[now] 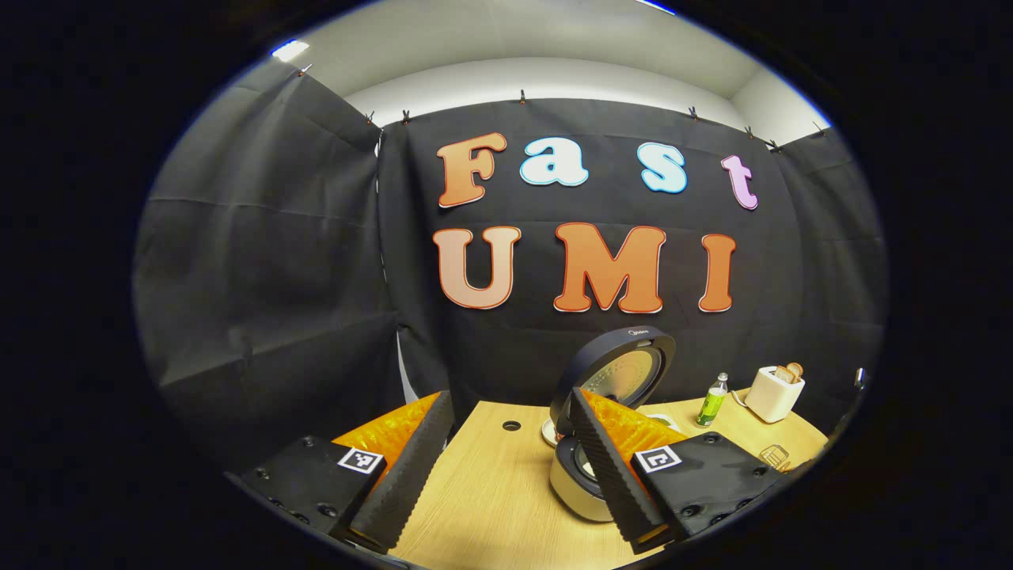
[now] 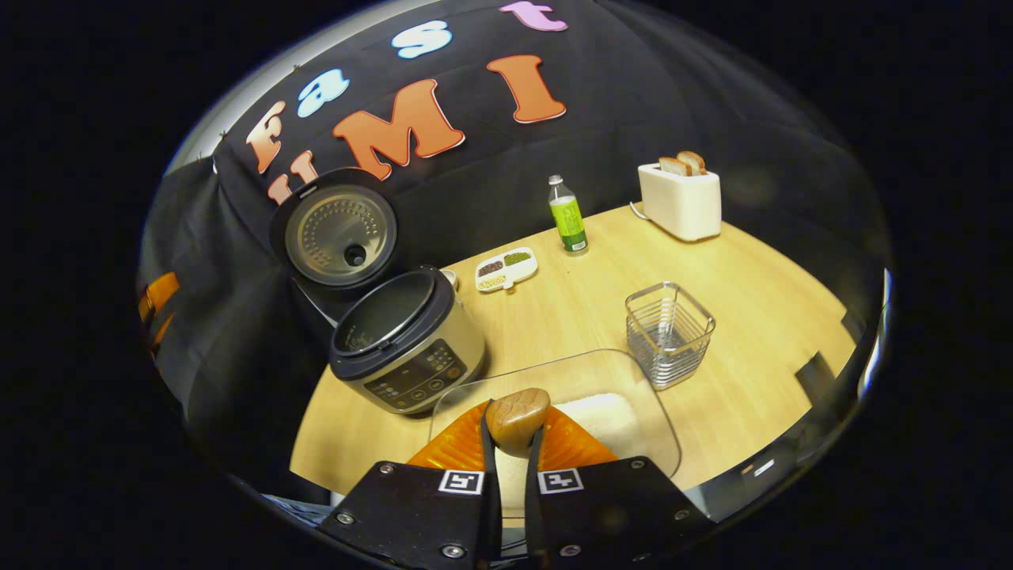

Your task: Close the left gripper, press the button to open the rice cooker; take a wooden spoon from the chopstick holder with the right hand, scoop a spoonful of rice and pour it into the rice cooker, then put the wooden spoon back into the chopstick holder.

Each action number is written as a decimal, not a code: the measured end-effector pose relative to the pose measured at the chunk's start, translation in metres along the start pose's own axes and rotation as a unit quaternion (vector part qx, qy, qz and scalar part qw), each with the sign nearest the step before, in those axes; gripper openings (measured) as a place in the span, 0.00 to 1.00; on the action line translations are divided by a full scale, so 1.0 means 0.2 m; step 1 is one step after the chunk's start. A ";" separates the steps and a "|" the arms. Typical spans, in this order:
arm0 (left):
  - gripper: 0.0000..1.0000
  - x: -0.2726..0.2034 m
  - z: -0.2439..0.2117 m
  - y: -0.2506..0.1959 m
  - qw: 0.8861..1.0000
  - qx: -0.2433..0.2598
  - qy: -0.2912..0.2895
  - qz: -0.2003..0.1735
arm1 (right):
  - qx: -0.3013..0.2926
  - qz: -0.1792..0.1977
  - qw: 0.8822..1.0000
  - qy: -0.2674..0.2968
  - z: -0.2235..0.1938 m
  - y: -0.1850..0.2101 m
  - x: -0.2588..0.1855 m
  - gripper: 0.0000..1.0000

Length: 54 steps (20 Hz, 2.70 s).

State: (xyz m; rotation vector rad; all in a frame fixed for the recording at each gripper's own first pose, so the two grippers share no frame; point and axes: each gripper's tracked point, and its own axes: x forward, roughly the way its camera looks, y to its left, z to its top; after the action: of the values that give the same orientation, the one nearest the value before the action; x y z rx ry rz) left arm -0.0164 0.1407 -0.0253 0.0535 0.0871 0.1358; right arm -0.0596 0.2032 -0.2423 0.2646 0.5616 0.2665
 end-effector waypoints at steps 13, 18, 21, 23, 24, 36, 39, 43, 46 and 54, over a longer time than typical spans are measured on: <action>0.98 0.02 -0.02 0.00 1.000 -0.004 0.007 -0.003 | 0.166 0.015 0.986 -0.003 0.00 -0.05 0.08 0.11; 0.97 0.03 -0.01 -0.02 1.000 -0.005 0.005 -0.006 | 0.281 0.050 0.958 0.013 -0.01 -0.10 0.11 0.11; 0.99 0.02 -0.01 -0.02 1.000 -0.004 0.005 -0.006 | 0.333 0.053 0.941 0.017 -0.04 -0.18 0.13 0.11; 0.99 0.02 0.00 -0.02 1.000 -0.002 0.002 -0.004 | 0.364 0.056 0.929 0.017 -0.04 -0.23 0.11 0.11; 0.99 0.02 0.01 -0.01 1.000 0.000 0.000 -0.002 | 0.377 0.058 0.924 0.015 -0.04 -0.26 0.10 0.11; 0.97 0.04 0.04 -0.04 1.000 -0.001 -0.007 0.001 | 0.478 0.071 0.875 -0.023 0.16 -0.48 -0.01 0.11; 0.98 0.04 0.05 -0.06 1.000 -0.003 -0.009 -0.002 | 0.491 0.081 0.867 -0.034 0.26 -0.47 -0.06 0.11; 0.97 0.05 0.04 -0.09 1.000 -0.004 -0.009 -0.004 | 0.496 0.099 0.862 -0.044 0.40 -0.41 -0.12 0.11; 0.97 0.06 0.05 -0.11 1.000 -0.006 -0.010 -0.007 | 0.484 0.108 0.867 -0.052 0.51 -0.36 -0.15 0.11; 0.98 0.06 0.05 -0.10 1.000 -0.002 -0.013 0.001 | 0.468 0.153 0.869 -0.054 0.81 -0.12 -0.10 0.11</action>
State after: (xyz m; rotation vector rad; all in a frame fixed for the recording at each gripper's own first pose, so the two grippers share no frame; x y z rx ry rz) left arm -0.0017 0.1219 -0.0165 0.0514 0.0612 0.1369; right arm 0.0182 0.1465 -0.1092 1.3171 0.5017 0.2653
